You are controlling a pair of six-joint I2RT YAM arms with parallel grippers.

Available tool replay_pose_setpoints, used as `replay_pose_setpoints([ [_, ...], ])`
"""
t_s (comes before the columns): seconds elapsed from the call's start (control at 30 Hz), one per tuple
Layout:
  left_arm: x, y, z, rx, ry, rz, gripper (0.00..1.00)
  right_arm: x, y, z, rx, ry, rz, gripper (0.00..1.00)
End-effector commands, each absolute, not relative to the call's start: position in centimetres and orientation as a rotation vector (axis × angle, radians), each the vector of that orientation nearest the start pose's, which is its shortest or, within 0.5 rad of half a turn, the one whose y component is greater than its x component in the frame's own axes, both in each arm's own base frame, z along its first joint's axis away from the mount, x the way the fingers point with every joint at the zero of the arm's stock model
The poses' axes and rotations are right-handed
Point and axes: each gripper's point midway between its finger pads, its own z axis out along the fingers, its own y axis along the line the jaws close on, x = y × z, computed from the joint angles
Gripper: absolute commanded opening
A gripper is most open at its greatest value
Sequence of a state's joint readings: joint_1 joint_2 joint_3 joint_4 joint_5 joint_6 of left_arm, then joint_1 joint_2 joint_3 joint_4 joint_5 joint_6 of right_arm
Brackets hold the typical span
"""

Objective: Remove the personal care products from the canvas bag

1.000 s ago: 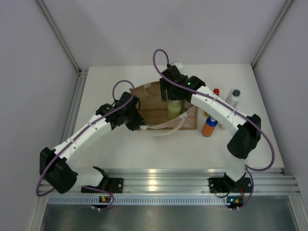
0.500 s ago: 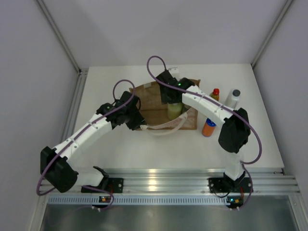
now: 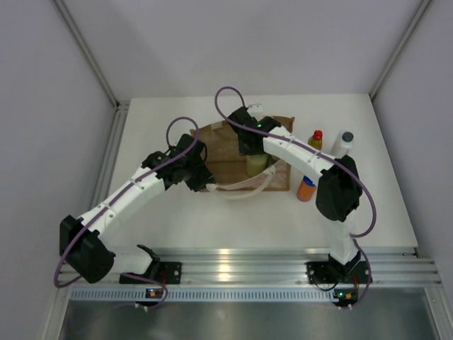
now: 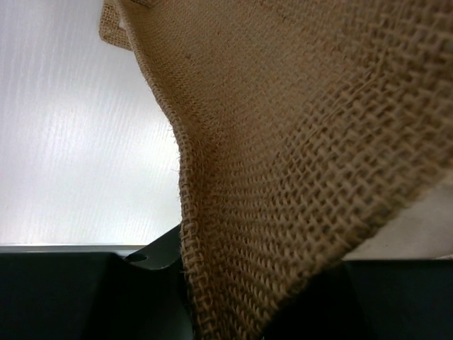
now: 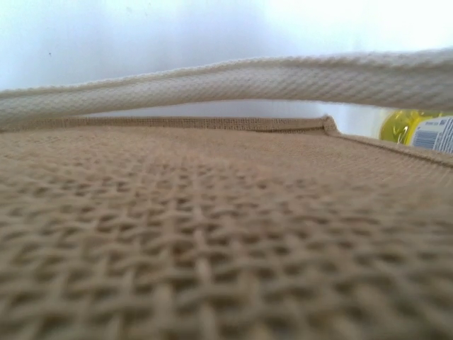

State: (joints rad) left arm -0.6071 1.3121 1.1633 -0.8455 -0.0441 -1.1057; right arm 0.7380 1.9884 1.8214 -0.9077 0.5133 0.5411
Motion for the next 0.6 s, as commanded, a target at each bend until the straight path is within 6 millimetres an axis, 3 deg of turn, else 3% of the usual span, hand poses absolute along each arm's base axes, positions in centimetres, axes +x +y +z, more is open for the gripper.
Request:
replay_pose_setpoints([
  [0.0,25.5,-21.5,18.0,-0.675,2.58,-0.594,0.33,39.2,25.1,14.9,-0.03,2.434,-0.166,0.52],
  [0.1,25.5,-21.5,18.1,-0.671,2.578,-0.596,0.33,39.4,24.8,15.4,-0.014,2.415,-0.167,0.36],
  [0.13,25.5,-21.5,18.1,-0.669,2.578,-0.595,0.33,39.4,24.7,15.3,-0.01,2.413,-0.17,0.21],
  [0.2,25.5,-21.5,18.1,-0.666,2.576,-0.598,0.33,39.4,24.6,15.9,0.001,2.396,-0.155,0.05],
  [0.43,25.7,-21.5,18.2,-0.665,2.572,-0.593,0.33,39.4,24.7,17.9,0.019,2.356,-0.102,0.0],
  [0.57,25.9,-21.5,18.4,-0.659,2.566,-0.591,0.33,39.4,25.7,18.7,-0.025,2.346,-0.032,0.0],
])
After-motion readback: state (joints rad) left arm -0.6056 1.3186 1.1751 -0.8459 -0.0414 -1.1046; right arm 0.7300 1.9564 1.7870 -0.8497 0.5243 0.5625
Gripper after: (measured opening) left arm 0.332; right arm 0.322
